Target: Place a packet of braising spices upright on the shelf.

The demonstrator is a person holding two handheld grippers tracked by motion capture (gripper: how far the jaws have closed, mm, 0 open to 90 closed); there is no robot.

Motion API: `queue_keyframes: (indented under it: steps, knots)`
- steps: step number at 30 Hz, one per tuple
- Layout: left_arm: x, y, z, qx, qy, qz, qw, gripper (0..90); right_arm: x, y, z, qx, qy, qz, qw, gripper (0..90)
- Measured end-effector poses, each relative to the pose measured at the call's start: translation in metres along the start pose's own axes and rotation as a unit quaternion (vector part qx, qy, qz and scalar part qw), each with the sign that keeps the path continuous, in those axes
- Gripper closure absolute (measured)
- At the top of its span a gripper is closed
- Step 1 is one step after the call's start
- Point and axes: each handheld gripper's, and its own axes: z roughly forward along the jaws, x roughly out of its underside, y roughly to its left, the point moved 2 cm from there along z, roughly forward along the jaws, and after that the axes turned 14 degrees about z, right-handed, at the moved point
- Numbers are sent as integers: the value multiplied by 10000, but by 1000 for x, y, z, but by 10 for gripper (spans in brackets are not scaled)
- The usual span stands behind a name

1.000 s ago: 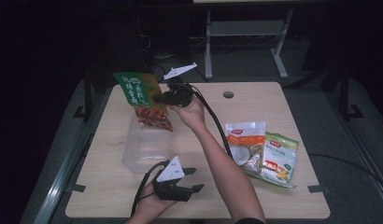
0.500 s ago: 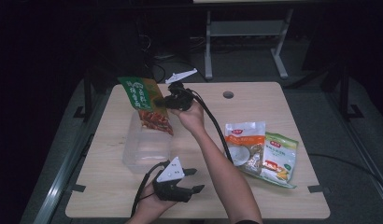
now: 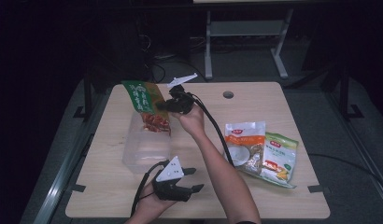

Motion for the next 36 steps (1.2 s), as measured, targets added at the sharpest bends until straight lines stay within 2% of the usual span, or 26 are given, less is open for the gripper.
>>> queue_keyframes:
  steps: [11,17,23,25,36]
  knots:
    - [0,-1,1,14,21,10,10000,412,10,-6,-4,11,19,-34,10000,897]
    - [-1,-1,2,-3,19,-29,10000,404,10,-4,-4,51,33,-76,10000,892]
    - [0,1,2,-37,49,-10,10000,393,8,-5,-9,188,104,-53,9998,773]
    - [1,1,2,-41,52,-14,10000,390,7,-6,-16,208,131,-40,9997,734]
    - [1,0,5,-98,86,-32,9999,359,7,-8,-41,193,127,89,9997,634]
